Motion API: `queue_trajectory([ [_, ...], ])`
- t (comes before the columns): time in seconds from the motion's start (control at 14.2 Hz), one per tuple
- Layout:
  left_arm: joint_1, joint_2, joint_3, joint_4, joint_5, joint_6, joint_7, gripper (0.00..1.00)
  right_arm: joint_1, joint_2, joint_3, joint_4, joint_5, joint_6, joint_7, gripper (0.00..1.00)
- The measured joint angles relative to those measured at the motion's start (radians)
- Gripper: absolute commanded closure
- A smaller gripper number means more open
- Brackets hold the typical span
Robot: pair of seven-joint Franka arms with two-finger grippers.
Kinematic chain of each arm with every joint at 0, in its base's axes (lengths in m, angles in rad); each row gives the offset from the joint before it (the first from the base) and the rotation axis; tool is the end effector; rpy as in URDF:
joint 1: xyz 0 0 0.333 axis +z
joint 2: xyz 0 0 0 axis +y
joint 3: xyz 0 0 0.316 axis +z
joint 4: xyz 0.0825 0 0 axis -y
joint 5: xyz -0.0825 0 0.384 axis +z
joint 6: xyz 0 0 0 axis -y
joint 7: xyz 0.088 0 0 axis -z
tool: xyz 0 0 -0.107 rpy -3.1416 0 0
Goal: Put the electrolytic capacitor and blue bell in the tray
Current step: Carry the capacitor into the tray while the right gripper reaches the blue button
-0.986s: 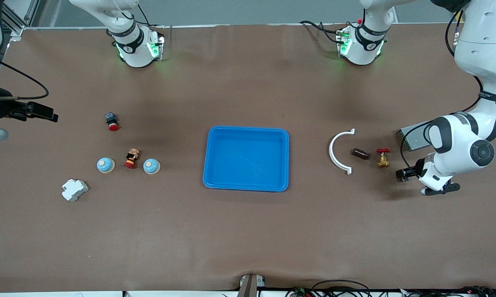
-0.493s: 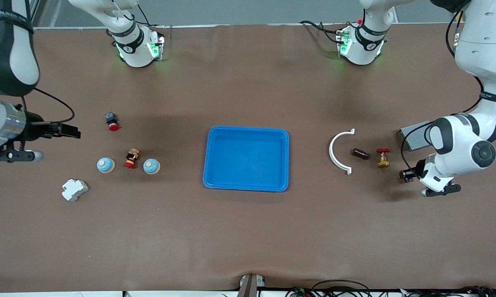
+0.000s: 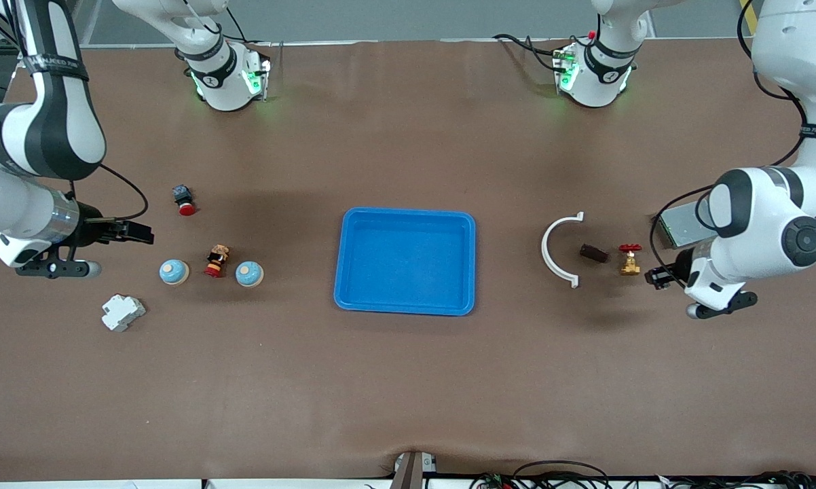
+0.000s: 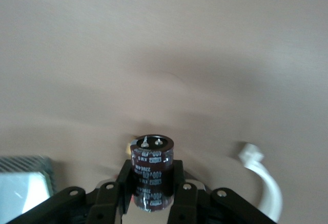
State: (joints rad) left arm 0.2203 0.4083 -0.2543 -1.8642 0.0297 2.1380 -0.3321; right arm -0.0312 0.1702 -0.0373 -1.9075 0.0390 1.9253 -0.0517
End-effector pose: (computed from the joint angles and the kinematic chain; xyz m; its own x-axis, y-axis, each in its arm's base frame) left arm 0.6210 -0.0112 0.2950 0.9483 0.2853 -0.1389 0.2924 -0.9557 0.0336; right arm 0.5802 -0.0364 0.3971 0.9882 -0.0300 -0.1502 -0.0357 -0.9987 -0.0356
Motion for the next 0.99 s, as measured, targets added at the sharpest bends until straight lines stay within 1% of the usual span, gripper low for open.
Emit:
queue_trajectory([
  [0.21,-0.003,-0.004,-0.104,-0.005,0.0,-0.005,-0.189,1.0,-0.001,0.029,-0.001,-0.024,0.0,0.056,-0.029,0.0],
  [0.42,-0.008,-0.004,-0.198,-0.01,0.0,-0.005,-0.32,1.0,-0.01,0.063,-0.006,-0.073,-0.001,0.171,-0.107,0.0],
  [0.56,-0.02,-0.003,-0.251,-0.011,0.0,-0.005,-0.417,1.0,-0.025,0.085,-0.012,-0.099,-0.001,0.22,-0.177,0.0],
  [0.7,-0.077,-0.001,-0.27,-0.01,0.0,-0.004,-0.529,1.0,-0.049,0.115,-0.015,-0.105,-0.001,0.259,-0.227,0.0],
  [0.85,-0.166,0.012,-0.272,-0.002,0.0,-0.001,-0.67,1.0,-0.061,0.147,-0.015,-0.105,-0.001,0.283,-0.241,0.0],
  [0.99,-0.251,0.046,-0.272,0.028,0.0,0.005,-0.81,1.0,-0.061,0.175,-0.013,-0.105,-0.001,0.307,-0.241,0.0],
])
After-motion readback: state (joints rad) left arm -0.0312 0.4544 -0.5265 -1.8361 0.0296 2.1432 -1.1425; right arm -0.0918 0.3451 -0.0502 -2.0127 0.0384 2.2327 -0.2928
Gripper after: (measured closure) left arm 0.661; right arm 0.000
